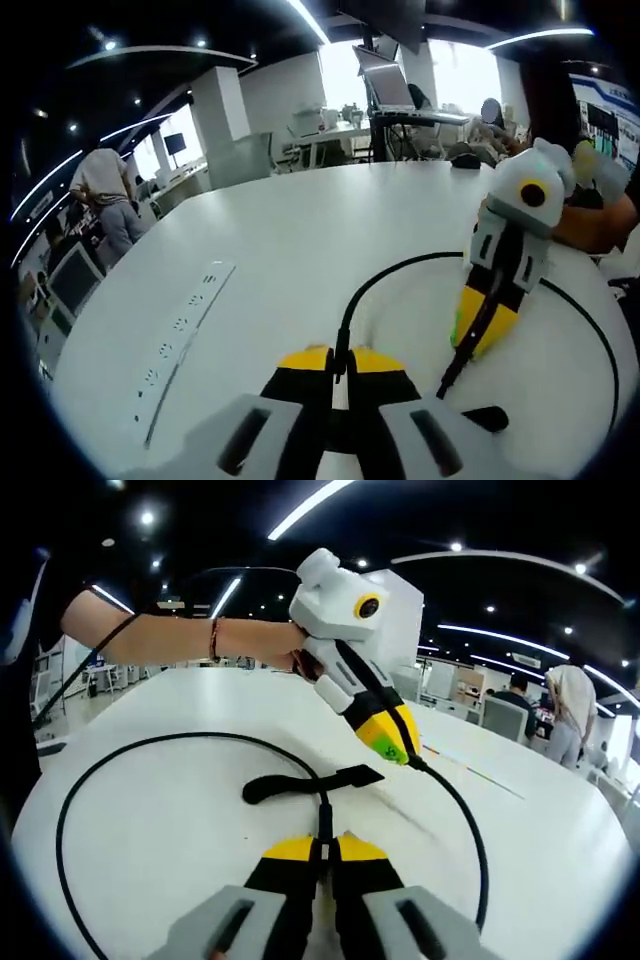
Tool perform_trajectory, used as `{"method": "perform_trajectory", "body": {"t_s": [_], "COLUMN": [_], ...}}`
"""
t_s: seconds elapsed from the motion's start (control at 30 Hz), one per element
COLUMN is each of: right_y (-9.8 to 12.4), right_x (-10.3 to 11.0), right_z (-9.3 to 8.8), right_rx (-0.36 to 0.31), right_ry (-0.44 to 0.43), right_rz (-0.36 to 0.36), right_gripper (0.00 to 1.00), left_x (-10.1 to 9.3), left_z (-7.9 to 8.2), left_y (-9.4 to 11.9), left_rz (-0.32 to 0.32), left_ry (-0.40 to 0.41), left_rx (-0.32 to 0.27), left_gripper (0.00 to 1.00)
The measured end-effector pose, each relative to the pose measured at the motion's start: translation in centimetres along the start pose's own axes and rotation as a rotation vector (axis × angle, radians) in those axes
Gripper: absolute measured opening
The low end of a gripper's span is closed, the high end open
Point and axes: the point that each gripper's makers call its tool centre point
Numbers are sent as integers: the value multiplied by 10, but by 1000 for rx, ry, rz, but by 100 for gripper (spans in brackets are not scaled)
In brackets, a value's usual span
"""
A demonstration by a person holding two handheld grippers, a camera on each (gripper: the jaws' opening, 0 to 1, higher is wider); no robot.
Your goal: Find the charging cable on the desk, coil it up and secure with Velcro.
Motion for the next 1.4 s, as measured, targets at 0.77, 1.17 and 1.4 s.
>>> {"method": "perform_trajectory", "body": {"t_s": [0.77, 1.17, 1.4], "right_y": [1, 3, 3], "right_x": [2, 2, 2], "right_z": [-2, -4, -5], "right_rx": [-1, -4, -5], "right_ry": [16, 18, 21], "right_rz": [-9, -11, -15], "right_gripper": [8, 8, 8], "left_x": [-15, -21, -22], "left_z": [-22, -34, -41], "left_y": [42, 65, 68], "left_rz": [139, 250, 282], "left_ry": [102, 200, 217], "left_rx": [-119, -202, -218], "left_gripper": [6, 6, 6]}}
Point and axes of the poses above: the point that each gripper's makers call its tool centre point, and the gripper's own axes: y roughly backward along the fingers, x roughly to its left, z roughly out of its top
